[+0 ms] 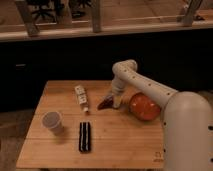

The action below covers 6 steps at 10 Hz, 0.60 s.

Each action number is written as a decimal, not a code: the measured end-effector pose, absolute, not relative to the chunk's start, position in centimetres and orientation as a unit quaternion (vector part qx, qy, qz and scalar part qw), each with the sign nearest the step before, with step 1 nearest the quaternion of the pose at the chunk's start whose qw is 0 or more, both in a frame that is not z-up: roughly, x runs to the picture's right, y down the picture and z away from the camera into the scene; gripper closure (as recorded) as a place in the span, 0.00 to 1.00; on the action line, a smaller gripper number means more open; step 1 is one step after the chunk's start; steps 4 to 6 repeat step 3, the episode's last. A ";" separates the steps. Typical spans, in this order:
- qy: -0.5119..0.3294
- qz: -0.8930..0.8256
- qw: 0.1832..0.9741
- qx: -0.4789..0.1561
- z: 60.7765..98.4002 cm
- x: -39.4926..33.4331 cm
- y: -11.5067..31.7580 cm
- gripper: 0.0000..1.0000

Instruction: Place the pepper on the white sponge

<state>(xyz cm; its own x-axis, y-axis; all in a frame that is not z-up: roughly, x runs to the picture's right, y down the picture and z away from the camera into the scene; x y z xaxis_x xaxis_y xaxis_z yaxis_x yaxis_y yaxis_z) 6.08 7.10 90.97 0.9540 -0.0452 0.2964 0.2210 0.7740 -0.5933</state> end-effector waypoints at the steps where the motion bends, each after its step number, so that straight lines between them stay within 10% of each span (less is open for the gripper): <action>1: -0.136 -0.070 0.932 -0.328 91.0 6.2 7.0 0.28; 6: -0.140 -0.068 0.932 -0.326 91.0 6.4 6.7 0.24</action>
